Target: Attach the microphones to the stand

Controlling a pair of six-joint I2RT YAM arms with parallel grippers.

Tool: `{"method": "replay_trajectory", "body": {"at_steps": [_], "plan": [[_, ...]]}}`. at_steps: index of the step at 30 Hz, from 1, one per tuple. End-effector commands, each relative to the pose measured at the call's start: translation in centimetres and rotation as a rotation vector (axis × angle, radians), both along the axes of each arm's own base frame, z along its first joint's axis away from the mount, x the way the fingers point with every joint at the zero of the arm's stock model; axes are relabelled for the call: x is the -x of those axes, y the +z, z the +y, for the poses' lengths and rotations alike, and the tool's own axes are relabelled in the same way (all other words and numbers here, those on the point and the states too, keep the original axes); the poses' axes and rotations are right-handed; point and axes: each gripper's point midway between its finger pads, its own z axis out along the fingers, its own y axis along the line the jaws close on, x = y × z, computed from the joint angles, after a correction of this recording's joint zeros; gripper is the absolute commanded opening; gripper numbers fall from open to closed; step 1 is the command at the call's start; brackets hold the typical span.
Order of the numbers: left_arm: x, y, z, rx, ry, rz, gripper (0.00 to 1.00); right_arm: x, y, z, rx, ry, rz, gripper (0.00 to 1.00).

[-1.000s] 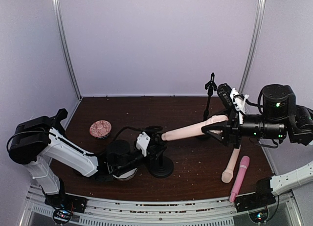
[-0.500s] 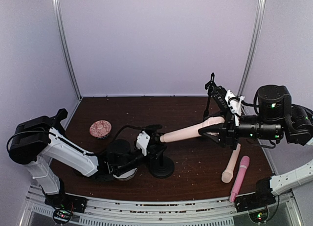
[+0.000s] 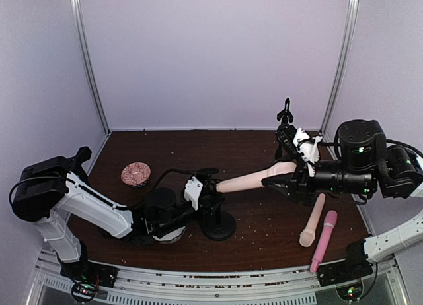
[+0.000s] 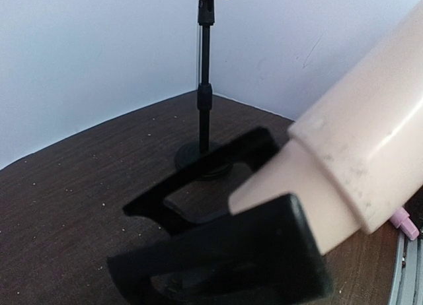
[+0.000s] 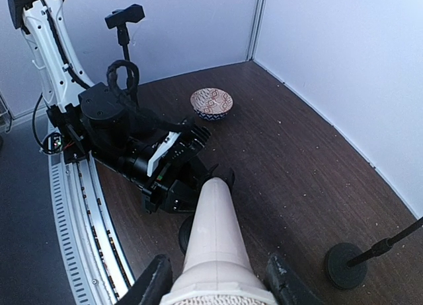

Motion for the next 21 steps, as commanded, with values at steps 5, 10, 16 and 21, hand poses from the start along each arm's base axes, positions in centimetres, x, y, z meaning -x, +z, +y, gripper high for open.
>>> {"method": "replay_trajectory", "body": {"at_steps": [5, 10, 16, 21], "plan": [[0.0, 4.8, -0.2, 0.165, -0.014, -0.047, 0.00, 0.3, 0.0, 0.6, 0.083, 0.004, -0.124, 0.00], [0.1, 5.0, -0.2, 0.166, -0.024, -0.049, 0.00, 0.4, -0.1, 0.7, 0.105, 0.014, -0.141, 0.00], [0.5, 5.4, -0.4, 0.165, -0.047, -0.056, 0.00, 0.9, -1.0, 1.3, 0.164, 0.050, -0.163, 0.00], [0.6, 5.6, -0.4, 0.173, -0.053, -0.057, 0.00, 1.1, -1.2, 2.1, 0.198, 0.049, -0.154, 0.00]]}}
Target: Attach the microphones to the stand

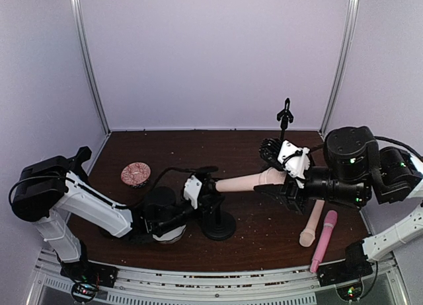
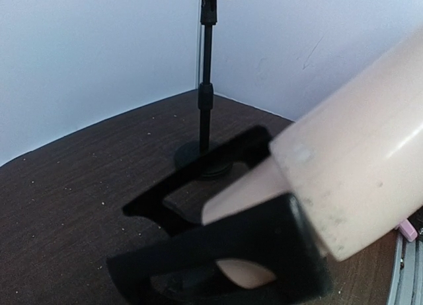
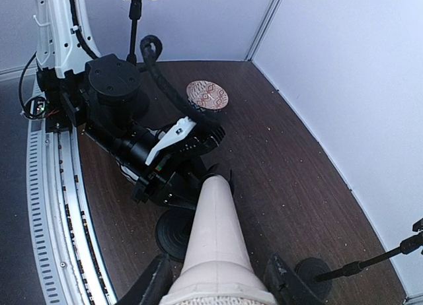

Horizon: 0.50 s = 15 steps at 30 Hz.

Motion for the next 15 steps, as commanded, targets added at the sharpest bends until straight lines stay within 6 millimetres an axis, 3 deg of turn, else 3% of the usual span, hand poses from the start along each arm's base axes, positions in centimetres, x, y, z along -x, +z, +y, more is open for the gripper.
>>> {"method": "replay_trajectory", "body": {"at_steps": [1, 5, 9, 15], "plan": [[0.7, 5.6, -0.4, 0.176, -0.046, -0.058, 0.00, 0.0, -0.5, 0.5, 0.064, -0.024, 0.001, 0.00], [0.7, 5.8, 0.0, 0.181, -0.037, -0.050, 0.00, 0.0, -0.3, 1.5, 0.075, -0.081, 0.056, 0.00], [0.8, 5.8, 0.1, 0.156, -0.039, -0.054, 0.00, 0.2, -1.4, 2.8, 0.107, -0.127, 0.089, 0.00], [0.7, 6.2, 0.7, 0.143, -0.021, -0.076, 0.00, -0.2, -2.7, 2.5, 0.110, -0.215, 0.112, 0.00]]}}
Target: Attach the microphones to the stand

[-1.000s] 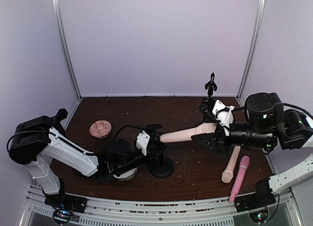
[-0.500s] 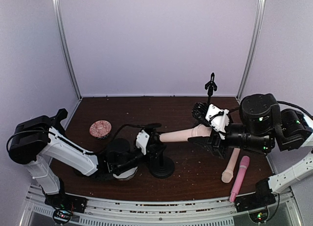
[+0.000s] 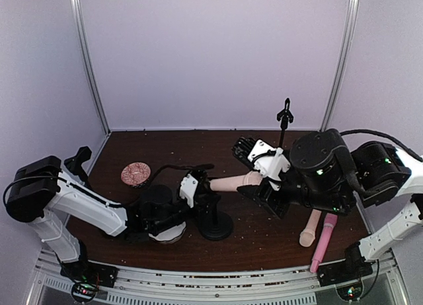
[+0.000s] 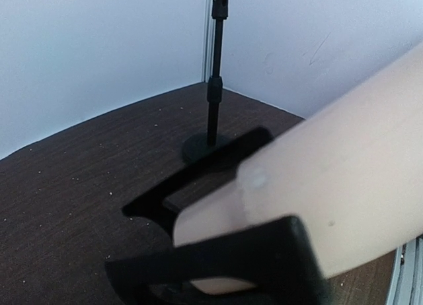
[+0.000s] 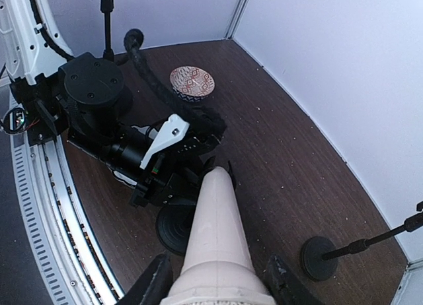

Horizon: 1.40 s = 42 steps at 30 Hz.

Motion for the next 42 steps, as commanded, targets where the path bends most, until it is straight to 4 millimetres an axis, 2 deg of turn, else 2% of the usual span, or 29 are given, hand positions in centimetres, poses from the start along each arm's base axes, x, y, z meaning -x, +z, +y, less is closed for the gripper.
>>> {"method": "replay_trajectory", "body": {"at_steps": [1, 6, 14, 22, 29, 39, 42], "plan": [[0.8, 6.2, -0.3, 0.157, -0.035, -0.105, 0.00, -0.2, -2.5, -0.7, 0.046, -0.080, 0.067, 0.00], [0.9, 6.2, -0.5, 0.154, -0.043, -0.110, 0.00, -0.4, -2.5, -1.3, 0.017, -0.128, 0.103, 0.00], [1.0, 6.5, -0.8, 0.155, -0.056, -0.129, 0.00, -0.8, -3.6, -1.2, 0.029, -0.158, 0.127, 0.00], [1.5, 6.6, -1.6, 0.158, -0.103, -0.134, 0.00, 0.3, -4.9, 0.8, 0.146, -0.006, 0.100, 0.00], [1.9, 6.8, -1.5, 0.151, -0.121, -0.153, 0.00, -0.1, -5.4, 1.2, 0.213, 0.043, 0.012, 0.00], [2.0, 7.0, -1.7, 0.162, -0.129, -0.153, 0.00, -1.2, -6.5, 2.3, 0.230, -0.093, 0.138, 0.00], [2.0, 7.1, -1.8, 0.164, -0.134, -0.158, 0.00, -1.3, -7.6, 2.5, 0.246, -0.113, 0.167, 0.00]]}}
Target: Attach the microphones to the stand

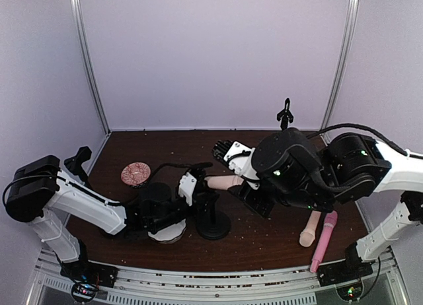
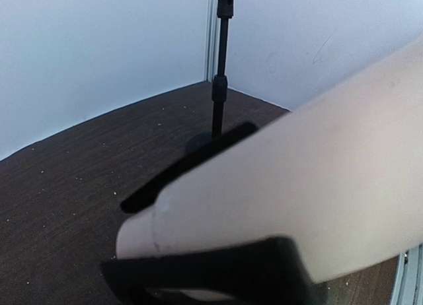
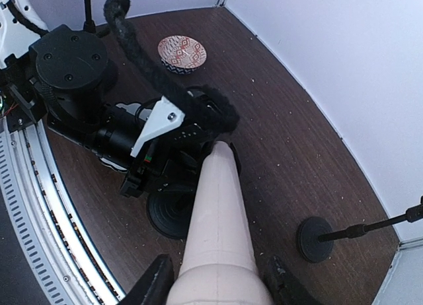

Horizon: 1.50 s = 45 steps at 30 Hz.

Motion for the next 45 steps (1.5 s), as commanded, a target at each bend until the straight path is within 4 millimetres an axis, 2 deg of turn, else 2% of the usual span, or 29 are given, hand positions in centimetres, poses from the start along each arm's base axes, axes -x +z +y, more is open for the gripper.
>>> {"method": "replay_trajectory", "body": {"at_steps": [1, 5, 9, 28, 45], "plan": [[2.5, 7.2, -2.2, 0.175, -0.136, -0.158, 0.00, -0.1, -6.0, 0.7, 0.120, -0.039, 0.130, 0.00], [2.5, 7.4, -2.2, 0.179, -0.137, -0.163, 0.00, -0.3, -7.9, 0.9, 0.151, -0.049, 0.166, 0.00], [2.6, 7.6, -2.2, 0.185, -0.143, -0.164, 0.00, -0.5, -9.0, 1.3, 0.154, -0.050, 0.193, 0.00], [2.8, 7.5, -2.4, 0.201, -0.157, -0.148, 0.00, -2.6, -9.7, 2.6, 0.072, -0.093, 0.273, 0.00], [3.1, 7.1, -2.5, 0.210, -0.172, -0.135, 0.00, -3.4, -11.8, 3.4, 0.141, -0.077, 0.277, 0.00]]}}
